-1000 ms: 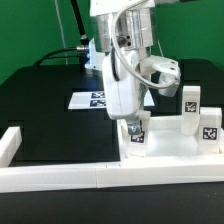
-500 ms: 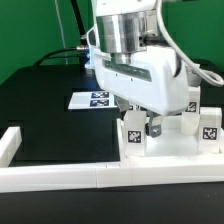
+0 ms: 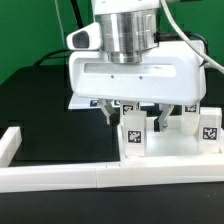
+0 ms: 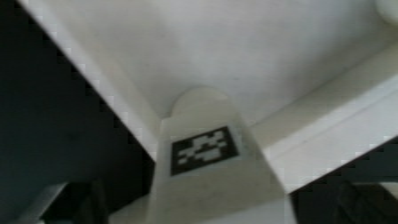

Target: Assemble square table

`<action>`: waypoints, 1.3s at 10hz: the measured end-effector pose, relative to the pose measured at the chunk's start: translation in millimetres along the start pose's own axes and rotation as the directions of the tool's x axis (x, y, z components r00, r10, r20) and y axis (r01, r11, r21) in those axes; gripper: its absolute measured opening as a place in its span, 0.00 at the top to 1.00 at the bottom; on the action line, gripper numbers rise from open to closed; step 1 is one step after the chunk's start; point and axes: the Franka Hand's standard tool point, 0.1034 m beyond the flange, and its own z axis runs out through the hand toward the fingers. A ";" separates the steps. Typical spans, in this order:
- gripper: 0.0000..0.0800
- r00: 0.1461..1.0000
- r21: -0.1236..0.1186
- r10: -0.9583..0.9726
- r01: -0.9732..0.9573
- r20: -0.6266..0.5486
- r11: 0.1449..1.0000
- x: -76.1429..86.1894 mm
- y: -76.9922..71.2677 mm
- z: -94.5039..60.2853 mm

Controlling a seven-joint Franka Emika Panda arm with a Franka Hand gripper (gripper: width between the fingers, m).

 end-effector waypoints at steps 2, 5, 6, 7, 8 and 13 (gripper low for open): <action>0.19 1.000 0.007 -0.010 0.010 -0.030 1.000 0.0 -2.8 1.2; 0.55 0.991 0.012 0.134 -0.133 -0.027 0.991 -0.2 -2.8 1.8; 0.64 0.982 0.013 0.186 -0.186 -0.027 0.983 0.0 -2.0 1.8; 0.64 0.977 0.013 0.213 -0.212 -0.026 0.977 0.0 -1.7 1.9; 0.64 0.956 0.015 0.293 -0.293 -0.025 0.956 0.1 -1.4 2.0; 0.64 0.529 0.055 0.846 -0.848 0.066 0.526 0.3 1.7 3.0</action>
Offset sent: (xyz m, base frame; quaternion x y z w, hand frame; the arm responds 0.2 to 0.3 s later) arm 0.0000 0.0000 0.0000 0.0000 0.0000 0.0650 0.9979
